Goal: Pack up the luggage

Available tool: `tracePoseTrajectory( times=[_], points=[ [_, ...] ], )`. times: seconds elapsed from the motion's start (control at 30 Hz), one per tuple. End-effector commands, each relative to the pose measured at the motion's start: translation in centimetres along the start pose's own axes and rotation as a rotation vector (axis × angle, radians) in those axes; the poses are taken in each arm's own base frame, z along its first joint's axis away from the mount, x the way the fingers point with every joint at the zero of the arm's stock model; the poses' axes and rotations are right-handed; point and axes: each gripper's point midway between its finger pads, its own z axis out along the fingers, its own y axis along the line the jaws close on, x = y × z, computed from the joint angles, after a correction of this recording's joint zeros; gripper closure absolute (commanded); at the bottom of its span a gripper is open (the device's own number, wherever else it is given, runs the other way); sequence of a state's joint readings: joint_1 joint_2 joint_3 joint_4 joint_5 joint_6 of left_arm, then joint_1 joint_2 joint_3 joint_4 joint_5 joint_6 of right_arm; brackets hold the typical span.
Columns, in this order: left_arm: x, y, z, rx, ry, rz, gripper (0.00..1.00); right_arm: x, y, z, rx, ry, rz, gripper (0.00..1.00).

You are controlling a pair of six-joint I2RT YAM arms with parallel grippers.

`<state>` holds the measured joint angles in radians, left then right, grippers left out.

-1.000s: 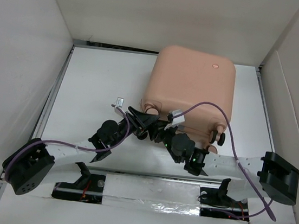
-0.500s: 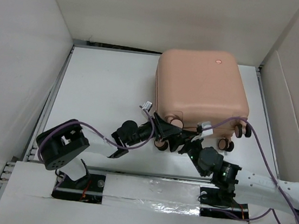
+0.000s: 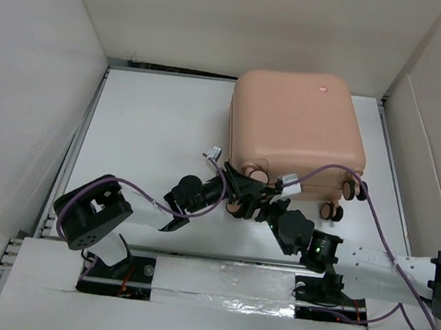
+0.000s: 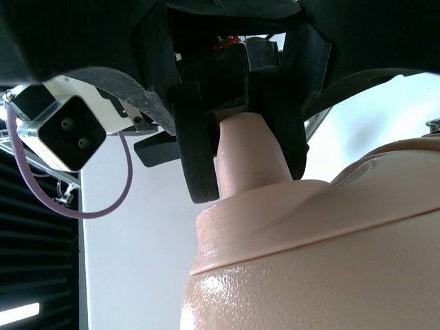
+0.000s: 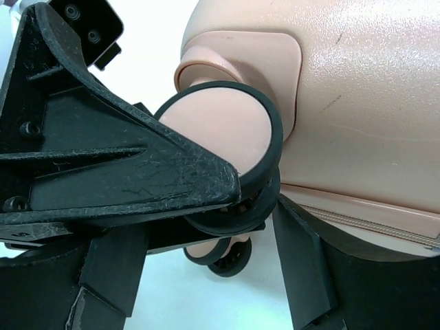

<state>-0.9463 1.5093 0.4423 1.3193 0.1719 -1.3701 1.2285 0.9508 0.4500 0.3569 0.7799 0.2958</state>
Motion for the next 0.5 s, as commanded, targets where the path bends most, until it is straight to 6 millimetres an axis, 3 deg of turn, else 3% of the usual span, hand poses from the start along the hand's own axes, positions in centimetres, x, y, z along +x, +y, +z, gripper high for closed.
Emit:
tracePoseTrajectory(
  times=[0.0, 0.1, 0.23, 0.33, 0.37, 0.43, 0.47],
  points=[
    [2.9, -6.5, -1.1, 0.275, 0.101, 0.098, 1.0, -5.8, 0.9, 1.1, 0.013, -0.154, 0.114, 0.24],
    [2.9, -6.4, -1.1, 0.269, 0.104, 0.095, 1.0, -6.5, 0.3, 1.7, 0.037, -0.179, 0.116, 0.19],
    [3.0, -5.8, -1.1, 0.249, 0.104, 0.092, 1.0, -6.5, -0.6, 2.5, 0.073, -0.196, 0.13, 0.21],
    [3.0, -5.4, -1.2, 0.235, 0.104, 0.09, 1.0, -6.3, -0.4, 2.8, 0.071, -0.213, 0.148, 0.43],
    [3.0, -5.3, -1.3, 0.23, 0.104, 0.091, 0.98, -6.5, -0.4, 2.8, 0.069, -0.229, 0.165, 0.63],
    [3.0, -4.9, -1.3, 0.218, 0.103, 0.092, 0.95, -6.2, -0.4, 2.8, 0.064, -0.234, 0.173, 0.75],
    [3.0, -4.8, -1.4, 0.214, 0.103, 0.097, 0.88, -6.5, -0.4, 2.7, 0.058, -0.246, 0.184, 0.84]
  ],
)
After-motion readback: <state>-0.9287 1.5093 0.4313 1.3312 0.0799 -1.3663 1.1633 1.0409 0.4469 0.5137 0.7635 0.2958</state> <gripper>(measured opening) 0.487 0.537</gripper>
